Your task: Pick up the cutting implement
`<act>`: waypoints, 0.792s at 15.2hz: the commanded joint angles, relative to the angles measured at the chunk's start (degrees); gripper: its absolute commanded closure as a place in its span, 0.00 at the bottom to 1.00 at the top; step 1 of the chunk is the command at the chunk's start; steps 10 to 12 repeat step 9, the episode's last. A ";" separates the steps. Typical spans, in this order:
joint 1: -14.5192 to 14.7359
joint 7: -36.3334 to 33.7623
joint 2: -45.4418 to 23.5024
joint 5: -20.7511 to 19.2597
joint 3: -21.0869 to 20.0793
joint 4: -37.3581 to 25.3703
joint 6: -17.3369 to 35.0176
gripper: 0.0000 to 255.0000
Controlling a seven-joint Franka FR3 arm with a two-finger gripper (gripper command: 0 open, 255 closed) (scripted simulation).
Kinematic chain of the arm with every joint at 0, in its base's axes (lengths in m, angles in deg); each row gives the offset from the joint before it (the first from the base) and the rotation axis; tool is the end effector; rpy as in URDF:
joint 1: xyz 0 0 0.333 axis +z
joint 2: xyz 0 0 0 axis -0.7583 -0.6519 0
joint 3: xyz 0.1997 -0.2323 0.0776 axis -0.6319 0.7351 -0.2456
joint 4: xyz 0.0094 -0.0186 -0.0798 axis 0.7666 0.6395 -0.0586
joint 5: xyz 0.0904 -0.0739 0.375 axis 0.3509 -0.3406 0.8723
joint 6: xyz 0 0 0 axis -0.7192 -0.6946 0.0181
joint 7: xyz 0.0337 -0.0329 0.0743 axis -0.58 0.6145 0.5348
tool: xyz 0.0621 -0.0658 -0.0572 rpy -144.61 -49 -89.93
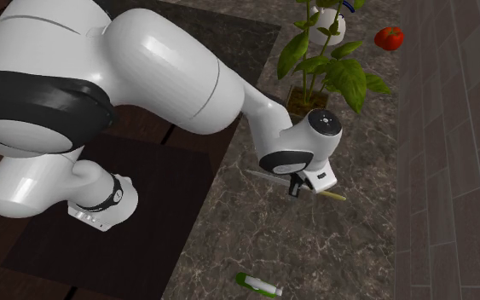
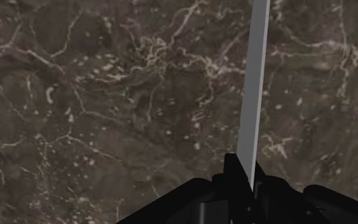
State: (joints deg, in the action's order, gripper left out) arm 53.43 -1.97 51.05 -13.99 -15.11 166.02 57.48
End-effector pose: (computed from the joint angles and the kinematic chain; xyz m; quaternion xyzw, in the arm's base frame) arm 0.5665 0.1602 0.2214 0.9976 -0.0679 0.0106 0.0012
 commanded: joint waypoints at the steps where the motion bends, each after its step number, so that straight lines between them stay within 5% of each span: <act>1: -0.23 0.37 1.11 0.46 -0.29 -0.30 -1.40 1.00; 12: -0.78 1.30 4.67 1.79 -1.05 -0.56 -5.15 1.00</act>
